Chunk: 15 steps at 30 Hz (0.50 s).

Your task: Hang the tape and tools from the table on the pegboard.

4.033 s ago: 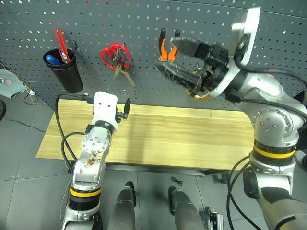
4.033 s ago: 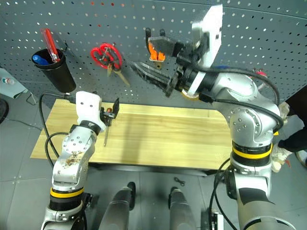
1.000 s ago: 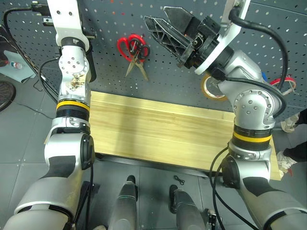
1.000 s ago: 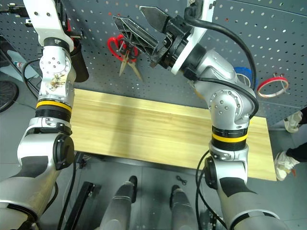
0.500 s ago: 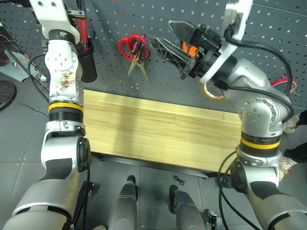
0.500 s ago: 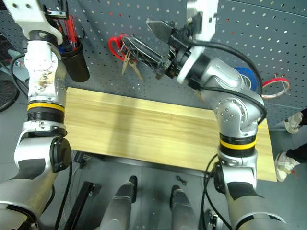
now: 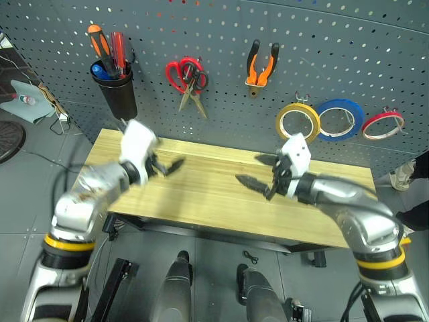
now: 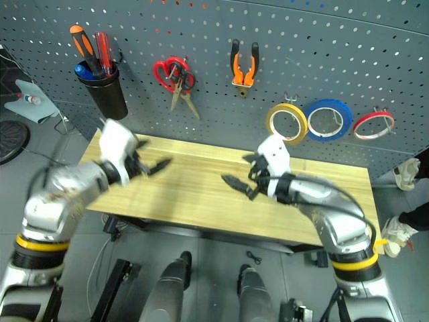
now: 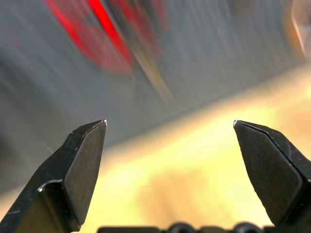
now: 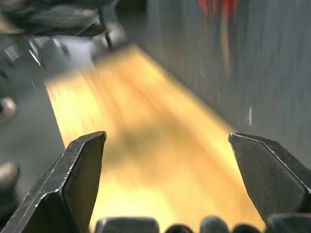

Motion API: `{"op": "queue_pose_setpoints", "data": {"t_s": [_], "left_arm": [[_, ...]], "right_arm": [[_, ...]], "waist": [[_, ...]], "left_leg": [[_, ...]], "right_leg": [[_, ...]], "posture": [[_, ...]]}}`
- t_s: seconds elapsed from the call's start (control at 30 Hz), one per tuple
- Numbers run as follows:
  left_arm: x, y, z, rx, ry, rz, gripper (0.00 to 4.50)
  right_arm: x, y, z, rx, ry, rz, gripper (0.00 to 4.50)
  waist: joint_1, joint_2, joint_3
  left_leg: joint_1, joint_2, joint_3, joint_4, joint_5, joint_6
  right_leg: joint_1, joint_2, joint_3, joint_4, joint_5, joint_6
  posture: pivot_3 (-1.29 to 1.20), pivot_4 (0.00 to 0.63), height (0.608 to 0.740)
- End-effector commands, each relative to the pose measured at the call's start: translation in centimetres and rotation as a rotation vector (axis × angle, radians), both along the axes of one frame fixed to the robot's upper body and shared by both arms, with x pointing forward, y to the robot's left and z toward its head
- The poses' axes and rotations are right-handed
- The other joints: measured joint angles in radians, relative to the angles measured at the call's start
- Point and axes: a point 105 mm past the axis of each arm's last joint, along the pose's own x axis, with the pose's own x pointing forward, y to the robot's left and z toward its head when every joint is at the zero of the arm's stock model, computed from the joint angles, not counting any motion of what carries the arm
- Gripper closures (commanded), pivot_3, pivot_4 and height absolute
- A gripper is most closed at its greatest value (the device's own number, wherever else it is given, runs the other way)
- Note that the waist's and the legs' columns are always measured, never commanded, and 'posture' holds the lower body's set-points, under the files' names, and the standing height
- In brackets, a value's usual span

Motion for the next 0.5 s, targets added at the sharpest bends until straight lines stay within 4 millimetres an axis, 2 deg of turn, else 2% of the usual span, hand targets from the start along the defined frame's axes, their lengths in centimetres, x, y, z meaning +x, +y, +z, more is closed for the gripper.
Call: {"op": "queue_pose_setpoints", "data": {"t_s": [0.03,0.13,0.23,0.33,0.5], "left_arm": [[-0.3,-1.4,-2.4,0.036,0.035,-0.027,0.05],[-0.8,-2.6,-6.3,0.053,0.128,-0.072,0.05],[-0.9,-3.4,-8.6,0.053,0.166,-0.101,0.05],[-0.8,-3.6,-9.8,0.033,0.184,-0.113,0.05],[-0.5,-3.8,-10.2,0.034,0.199,-0.151,0.05]], "right_arm": [[0.6,-1.6,-1.4,-0.07,-0.048,-0.119,0.0],[1.0,-2.9,-4.0,-0.099,-0.008,-0.207,0.0],[1.3,-4.1,-6.1,-0.12,0.02,-0.287,0.0],[1.4,-5.4,-7.8,-0.137,0.045,-0.361,0.0],[1.5,-6.6,-8.6,-0.134,0.055,-0.418,0.0]], "waist": [[0.003,0.0,-0.001],[0.004,-0.001,-0.013],[0.001,-0.001,-0.032],[0.0,-0.001,-0.043],[-0.001,0.001,-0.051]], "left_leg": [[0.0,0.0,0.0,0.0,0.0,0.0],[0.0,0.0,0.0,0.001,0.001,0.0],[0.0,0.0,0.0,0.001,0.001,0.0],[0.0,0.0,0.0,0.0,0.001,0.0],[0.0,0.0,0.0,0.0,0.001,0.0]], "right_leg": [[0.0,0.0,0.0,-0.001,0.0,0.0],[0.001,0.0,0.0,-0.002,0.001,0.0],[0.002,0.0,0.0,-0.003,0.001,0.0],[0.001,0.0,0.0,-0.003,0.0,0.0],[0.001,0.0,0.0,-0.003,0.001,0.0]], "posture": [[0.2,0.231,0.74],[0.19,0.219,0.74],[0.18,0.209,0.74],[0.18,0.195,0.74],[0.17,0.185,0.74]]}}
